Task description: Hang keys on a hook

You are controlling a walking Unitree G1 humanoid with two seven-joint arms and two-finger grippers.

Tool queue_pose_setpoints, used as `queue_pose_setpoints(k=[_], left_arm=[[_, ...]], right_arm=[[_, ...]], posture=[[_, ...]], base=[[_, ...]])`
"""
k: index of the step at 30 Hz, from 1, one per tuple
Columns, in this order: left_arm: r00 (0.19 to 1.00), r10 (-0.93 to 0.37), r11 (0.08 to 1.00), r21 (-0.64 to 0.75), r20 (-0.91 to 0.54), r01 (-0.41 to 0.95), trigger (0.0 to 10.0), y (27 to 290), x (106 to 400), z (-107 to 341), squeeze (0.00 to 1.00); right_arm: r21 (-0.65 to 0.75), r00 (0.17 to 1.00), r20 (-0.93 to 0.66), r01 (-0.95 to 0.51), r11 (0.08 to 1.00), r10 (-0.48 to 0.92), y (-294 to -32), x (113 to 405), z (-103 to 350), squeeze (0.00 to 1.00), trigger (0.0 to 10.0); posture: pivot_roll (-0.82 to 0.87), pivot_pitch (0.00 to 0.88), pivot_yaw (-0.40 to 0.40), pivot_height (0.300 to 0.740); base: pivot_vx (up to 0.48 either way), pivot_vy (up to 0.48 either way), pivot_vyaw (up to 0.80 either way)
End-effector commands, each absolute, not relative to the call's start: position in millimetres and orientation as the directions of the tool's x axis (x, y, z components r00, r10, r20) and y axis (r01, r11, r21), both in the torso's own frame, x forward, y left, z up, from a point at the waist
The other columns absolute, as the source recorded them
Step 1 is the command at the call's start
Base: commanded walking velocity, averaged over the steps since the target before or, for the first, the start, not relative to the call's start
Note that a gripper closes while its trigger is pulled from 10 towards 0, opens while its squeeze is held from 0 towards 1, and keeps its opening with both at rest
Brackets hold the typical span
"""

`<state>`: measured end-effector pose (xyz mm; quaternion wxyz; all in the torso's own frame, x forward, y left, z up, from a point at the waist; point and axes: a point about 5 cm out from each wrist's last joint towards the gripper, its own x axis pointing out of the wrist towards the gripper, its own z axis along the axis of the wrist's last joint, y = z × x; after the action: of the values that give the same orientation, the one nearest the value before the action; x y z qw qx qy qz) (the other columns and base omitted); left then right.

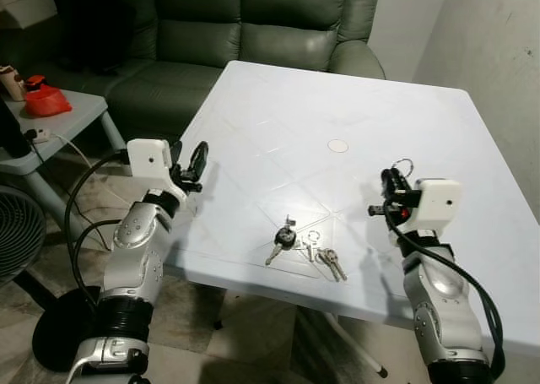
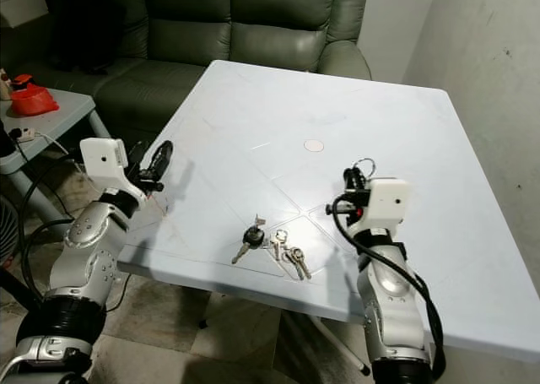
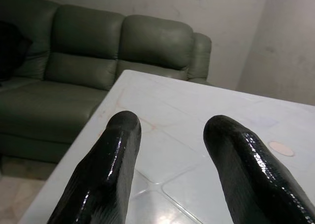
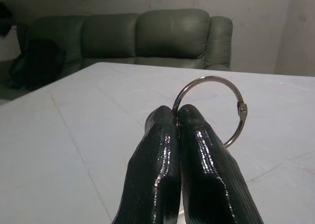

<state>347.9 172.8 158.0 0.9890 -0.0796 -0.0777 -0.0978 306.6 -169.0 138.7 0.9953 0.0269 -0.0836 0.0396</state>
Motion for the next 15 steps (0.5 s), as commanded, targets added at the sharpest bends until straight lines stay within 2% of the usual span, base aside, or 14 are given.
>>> queue_pose_setpoints(k=[1,11,15], left_arm=[[0.968,-0.184,0.967,-0.146,0.171,0.209,10.0,171.9,352.2,163.5,0.0],[0.972,-0.165,0.97,-0.149,0.169,0.19,10.0,174.3,354.4,162.6,0.0],[0.972,-0.163,0.969,-0.158,0.169,0.19,10.0,173.2,354.7,162.6,0.0]], right_arm=[[0.047,0.987,0.146,-0.073,0.996,0.066,-170.9,308.3,137.1,0.0,10.0],[0.005,0.987,0.145,-0.072,0.997,0.07,-168.6,308.9,135.2,0.0,10.0],[0.005,0.987,0.141,-0.08,0.997,0.079,-167.5,309.3,134.8,0.0,10.0]], posture=[[-0.14,0.0,-0.028,0.724],[-0.13,0.0,-0.037,0.724],[-0.13,0.0,-0.041,0.724]], base=[[0.0,0.0,-0.71],[0.0,0.0,-0.72],[0.0,0.432,-0.71]])
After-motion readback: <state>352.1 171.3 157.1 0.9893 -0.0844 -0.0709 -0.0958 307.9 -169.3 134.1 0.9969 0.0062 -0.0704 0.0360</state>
